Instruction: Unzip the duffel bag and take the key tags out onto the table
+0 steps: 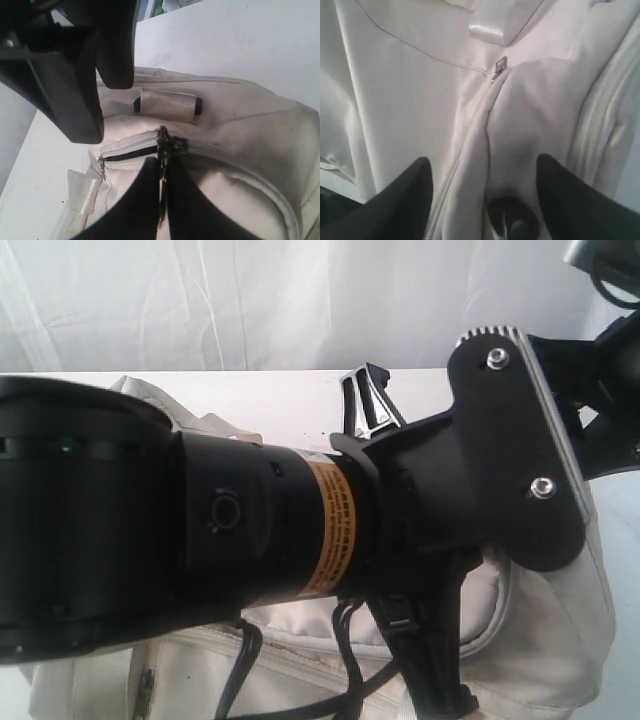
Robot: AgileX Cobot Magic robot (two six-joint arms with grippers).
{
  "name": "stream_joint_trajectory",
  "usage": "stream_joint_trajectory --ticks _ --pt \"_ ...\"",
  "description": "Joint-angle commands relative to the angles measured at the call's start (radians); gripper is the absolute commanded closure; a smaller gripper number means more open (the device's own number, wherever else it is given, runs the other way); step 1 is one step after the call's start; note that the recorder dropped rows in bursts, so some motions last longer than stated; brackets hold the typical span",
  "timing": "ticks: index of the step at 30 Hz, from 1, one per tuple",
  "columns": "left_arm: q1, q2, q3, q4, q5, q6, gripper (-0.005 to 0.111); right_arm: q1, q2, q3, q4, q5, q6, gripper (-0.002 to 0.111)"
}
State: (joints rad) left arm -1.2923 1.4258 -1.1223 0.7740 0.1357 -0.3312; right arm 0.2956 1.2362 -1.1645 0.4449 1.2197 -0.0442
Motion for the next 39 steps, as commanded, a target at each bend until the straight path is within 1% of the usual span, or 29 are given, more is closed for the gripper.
stream_joint_trajectory --ticks 1,4,7,10,11,13,14,19,20,24,25,26,27,29,31,34,36,39 --pt "-0.017 -0.018 -0.007 0.001 -0.071 -0.001 0.107 -0.006 0.048 0.003 0.006 0.001 0.004 0.052" --pt "-0.017 -0.018 -0.007 0.001 -0.071 -0.001 0.107 -0.006 0.075 0.003 0.006 -0.028 0.007 0.054" --pt "-0.017 -0.018 -0.007 0.001 -0.071 -0.001 0.107 -0.006 0.093 0.003 0.006 -0.061 0.025 0.065" --pt "-0.017 -0.018 -0.007 0.035 -0.073 -0.001 0.107 -0.006 0.107 0.003 0.006 -0.077 0.025 0.081" --pt "-0.017 -0.018 -0.007 0.044 -0.075 -0.001 0.107 -0.006 0.111 0.003 0.006 -0.086 0.025 0.089" --pt "-0.017 -0.018 -0.007 0.046 -0.084 -0.001 0.107 -0.006 0.115 0.003 0.006 -0.100 0.025 0.101" --pt "-0.017 -0.018 -0.007 0.046 -0.090 -0.001 0.107 -0.006 0.119 0.003 0.006 -0.118 0.023 0.108" --pt "-0.017 -0.018 -0.007 0.046 -0.120 -0.001 0.107 -0.006 0.123 0.003 0.006 -0.245 0.023 0.108" --pt "-0.017 -0.018 -0.007 0.041 -0.120 -0.004 0.107 -0.006 0.128 0.003 0.006 -0.303 0.023 0.108" --pt "-0.019 -0.018 -0.007 0.039 -0.111 -0.010 0.107 -0.006 0.192 0.003 0.006 -0.391 0.023 0.108" --pt "-0.019 -0.018 -0.007 0.039 -0.097 -0.010 0.107 -0.006 0.202 0.003 0.006 -0.404 0.022 0.108" --pt "-0.019 -0.018 -0.007 0.034 -0.048 -0.013 0.107 -0.006 0.212 0.003 0.006 -0.425 0.022 0.108" --pt "-0.019 -0.018 -0.007 -0.009 0.005 -0.013 0.107 -0.008 0.215 0.003 0.003 -0.446 0.013 0.108" --pt "-0.019 -0.018 -0.007 -0.094 0.065 -0.011 0.107 -0.008 0.215 -0.001 -0.004 -0.483 -0.016 0.108" --pt "-0.023 -0.018 -0.007 -0.151 0.046 -0.006 0.107 -0.008 0.217 -0.001 -0.006 -0.508 -0.032 0.108" --pt "-0.053 -0.018 -0.007 -0.159 -0.035 -0.009 0.107 -0.008 0.223 -0.001 -0.013 -0.521 -0.032 0.108" --pt "-0.067 -0.018 -0.007 -0.170 -0.037 -0.009 0.107 -0.008 0.223 -0.004 -0.015 -0.535 -0.032 0.108" --pt "-0.066 -0.018 -0.007 -0.168 -0.059 -0.009 0.107 -0.008 0.223 -0.011 -0.015 -0.529 -0.032 0.108"
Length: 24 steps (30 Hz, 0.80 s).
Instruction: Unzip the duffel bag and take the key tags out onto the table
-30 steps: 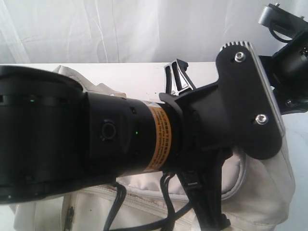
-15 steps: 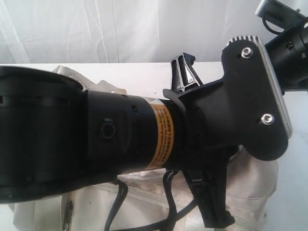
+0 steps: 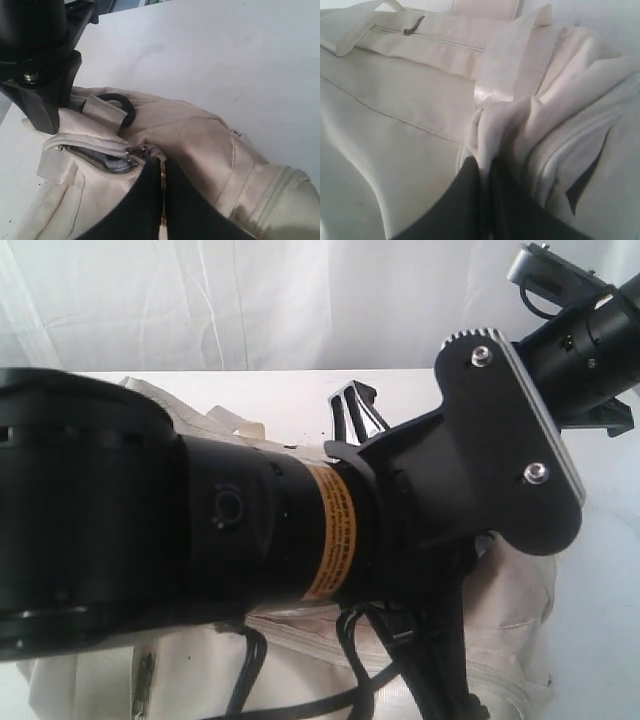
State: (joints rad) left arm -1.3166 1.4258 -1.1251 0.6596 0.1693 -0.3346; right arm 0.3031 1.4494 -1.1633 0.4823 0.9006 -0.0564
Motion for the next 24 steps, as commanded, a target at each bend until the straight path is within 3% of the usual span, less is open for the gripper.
stream_joint_trajectory --ticks 1,6,13,24 --pt "-0.040 -0.018 -0.005 -0.045 -0.122 -0.005 0.107 -0.015 0.010 -0.015 -0.049 -0.206 -0.020 0.108" --pt "-0.017 -0.018 -0.005 0.040 -0.269 0.000 0.107 -0.015 0.007 -0.042 -0.050 -0.157 -0.020 0.108" --pt "0.041 -0.018 -0.005 0.035 -0.309 -0.002 0.107 -0.015 0.007 -0.074 -0.053 -0.091 -0.069 0.108" --pt "0.134 0.014 -0.005 -0.031 -0.503 0.046 0.107 -0.015 0.007 -0.074 -0.055 -0.008 -0.076 0.108"
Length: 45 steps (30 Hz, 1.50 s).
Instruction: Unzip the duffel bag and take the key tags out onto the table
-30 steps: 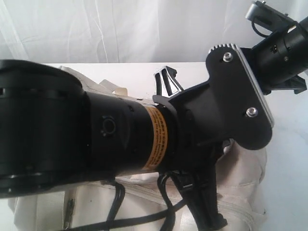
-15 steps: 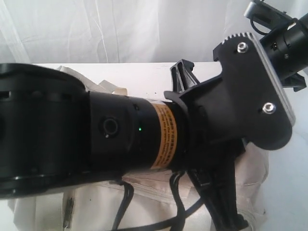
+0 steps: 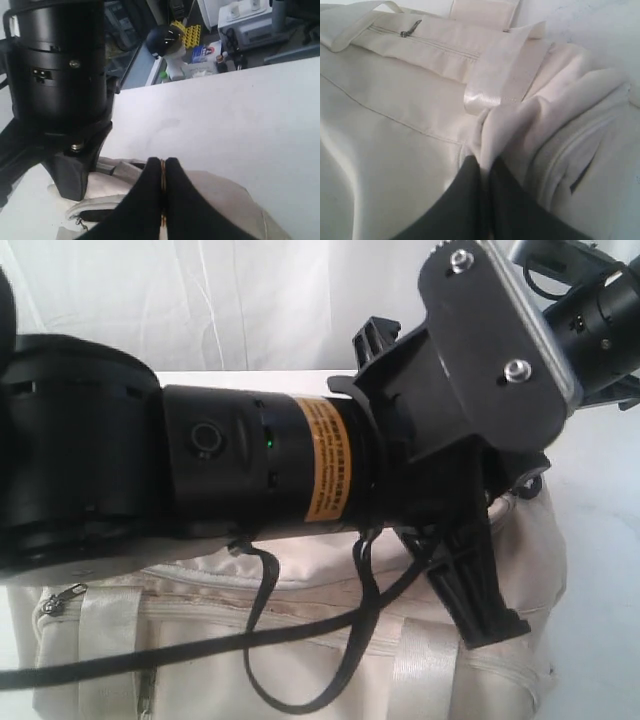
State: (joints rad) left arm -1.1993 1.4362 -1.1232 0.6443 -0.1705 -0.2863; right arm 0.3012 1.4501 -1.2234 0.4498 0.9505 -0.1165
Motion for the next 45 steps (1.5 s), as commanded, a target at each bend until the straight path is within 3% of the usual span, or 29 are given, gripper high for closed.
stream_joint_trajectory --ticks 1,10,16,20,23,27,31,35,38,39,40,43,45 --pt "0.021 0.009 -0.007 -0.016 -0.181 -0.002 0.107 -0.013 0.007 -0.014 -0.023 -0.053 -0.016 0.108" --pt "0.021 0.041 -0.007 0.020 -0.299 -0.119 0.107 -0.013 0.007 -0.014 -0.028 -0.053 -0.018 0.108" --pt "0.021 0.041 -0.007 0.210 -0.337 -0.313 0.107 -0.013 0.009 -0.012 -0.041 -0.061 -0.031 0.108" --pt "0.021 0.041 -0.007 0.239 -0.301 -0.322 0.107 -0.013 0.009 -0.012 -0.041 -0.054 -0.063 0.106" --pt "0.023 0.041 -0.007 0.239 -0.241 -0.315 0.107 -0.013 0.007 -0.020 -0.043 -0.020 -0.063 0.090" --pt "0.023 0.041 -0.007 0.270 -0.169 -0.315 0.107 -0.013 -0.027 -0.055 -0.051 0.035 -0.118 0.057" --pt "0.023 0.041 -0.007 0.286 -0.121 -0.315 0.106 -0.013 -0.105 -0.071 -0.233 0.057 -0.141 0.051" --pt "0.023 0.041 -0.007 0.325 -0.105 -0.315 0.090 -0.013 -0.187 -0.067 -0.364 0.066 0.051 0.051" --pt "0.023 0.041 -0.007 0.329 -0.105 -0.315 0.066 -0.012 -0.234 -0.065 -0.359 0.135 0.069 0.051" --pt "0.023 0.041 -0.007 0.331 -0.116 -0.315 0.049 -0.012 -0.269 -0.063 -0.361 0.188 0.069 0.051" --pt "0.022 0.037 -0.007 0.333 -0.134 -0.315 0.045 -0.012 -0.290 -0.059 -0.366 0.205 0.069 0.051" --pt "0.020 -0.023 -0.007 0.362 -0.139 -0.321 0.042 -0.009 -0.419 -0.035 -0.400 0.243 -0.003 0.051" --pt "0.020 -0.100 -0.007 0.362 0.024 -0.349 0.042 0.039 -0.501 -0.005 -0.409 0.271 -0.084 0.051"
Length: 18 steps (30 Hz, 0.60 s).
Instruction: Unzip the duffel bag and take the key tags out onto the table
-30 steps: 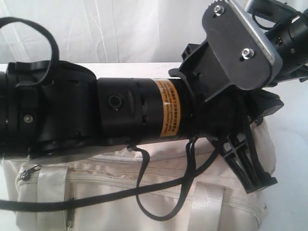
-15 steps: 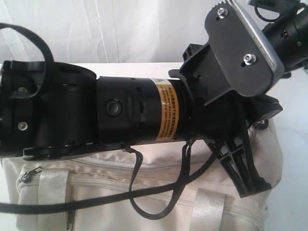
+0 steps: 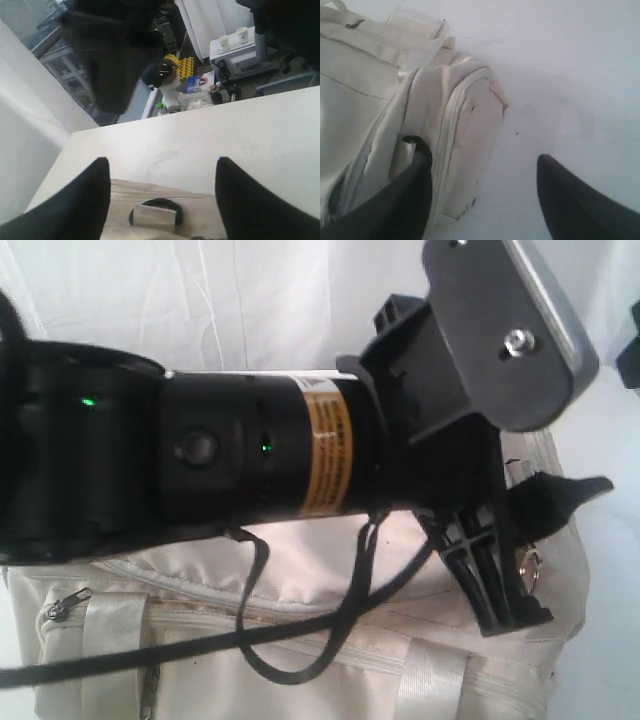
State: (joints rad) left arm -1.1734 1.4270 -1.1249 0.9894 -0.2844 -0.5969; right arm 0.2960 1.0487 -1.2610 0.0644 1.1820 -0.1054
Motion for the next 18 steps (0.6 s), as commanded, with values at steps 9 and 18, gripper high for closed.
stream_joint_trajectory --ticks 9,18 --pt "-0.006 -0.252 0.159 -0.462 0.663 0.075 0.048 0.256 -0.225 0.396 0.070 0.039 -0.232 0.056" --pt "-0.173 -0.174 0.302 -0.884 -0.096 0.263 0.048 0.256 -0.227 0.415 0.006 -0.029 -0.257 0.060"
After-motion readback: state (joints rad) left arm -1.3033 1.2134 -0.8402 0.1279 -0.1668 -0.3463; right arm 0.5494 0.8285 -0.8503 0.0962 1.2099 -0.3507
